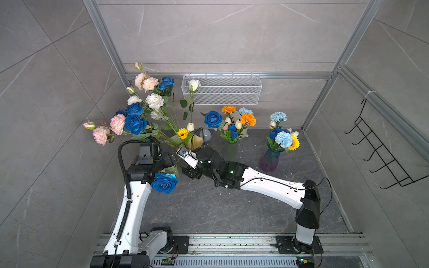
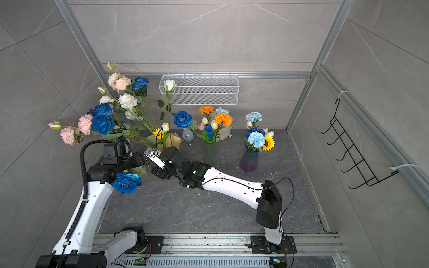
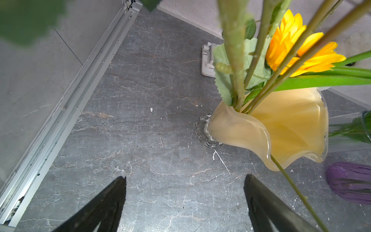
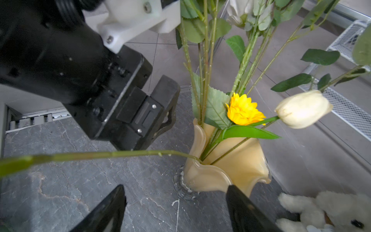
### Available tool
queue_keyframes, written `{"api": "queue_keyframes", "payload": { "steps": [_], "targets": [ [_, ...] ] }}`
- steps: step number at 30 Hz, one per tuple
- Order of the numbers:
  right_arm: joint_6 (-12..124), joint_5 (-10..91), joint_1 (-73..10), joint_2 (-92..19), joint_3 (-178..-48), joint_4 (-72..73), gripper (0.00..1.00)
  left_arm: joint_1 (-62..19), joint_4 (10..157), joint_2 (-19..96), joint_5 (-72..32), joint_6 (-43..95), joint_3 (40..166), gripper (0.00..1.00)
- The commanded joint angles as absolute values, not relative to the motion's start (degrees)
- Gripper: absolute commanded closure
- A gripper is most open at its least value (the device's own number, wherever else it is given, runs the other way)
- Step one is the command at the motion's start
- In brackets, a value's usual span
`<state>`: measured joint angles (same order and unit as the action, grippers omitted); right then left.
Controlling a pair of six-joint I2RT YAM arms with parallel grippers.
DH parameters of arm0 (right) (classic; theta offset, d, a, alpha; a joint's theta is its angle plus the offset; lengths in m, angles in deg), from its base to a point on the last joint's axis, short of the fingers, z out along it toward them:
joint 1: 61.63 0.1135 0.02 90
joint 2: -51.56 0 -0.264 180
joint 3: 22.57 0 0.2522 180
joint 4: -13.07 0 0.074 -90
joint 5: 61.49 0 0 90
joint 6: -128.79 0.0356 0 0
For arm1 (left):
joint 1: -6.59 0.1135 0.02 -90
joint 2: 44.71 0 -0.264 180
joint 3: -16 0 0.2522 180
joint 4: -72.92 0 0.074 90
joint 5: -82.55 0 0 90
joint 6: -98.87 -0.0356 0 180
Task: Pick out blue flowers from the vase
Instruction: Pick up the flower from the vase.
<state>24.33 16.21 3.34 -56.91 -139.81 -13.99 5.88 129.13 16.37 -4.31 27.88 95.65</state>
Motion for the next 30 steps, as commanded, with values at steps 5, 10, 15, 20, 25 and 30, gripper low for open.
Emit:
{"api": "queue_keyframes", "payload": {
  "steps": [5,10,15,20,25,30],
  "targets": [
    [25.3,18.2,4.2,-60.1,-143.6,-13.1,0.18,6.1,132.1,14.4,-2.6,25.5,98.2,0.07],
    [27.3,18.5,4.2,-61.1,-145.4,-10.1,0.18,6.1,135.3,13.6,-0.2,23.4,98.9,0.07],
    [28.7,18.9,4.2,-62.3,-148.2,-8.0,0.18,6.1,138.3,12.4,1.7,21.6,99.4,0.07],
    [29.5,16.9,4.2,-63.1,-149.4,-4.7,0.2,6.1,139.9,11.8,2.2,21.0,99.4,0.07],
    [29.8,14.7,4.2,-63.4,-149.9,-1.4,0.21,6.1,142.2,10.9,3.9,20.1,99.7,0.07],
    [28.8,12.2,4.2,-64.6,-152.9,-0.5,0.23,6.1,144.8,9.6,5.9,20.1,99.4,0.07]
  ]
}}
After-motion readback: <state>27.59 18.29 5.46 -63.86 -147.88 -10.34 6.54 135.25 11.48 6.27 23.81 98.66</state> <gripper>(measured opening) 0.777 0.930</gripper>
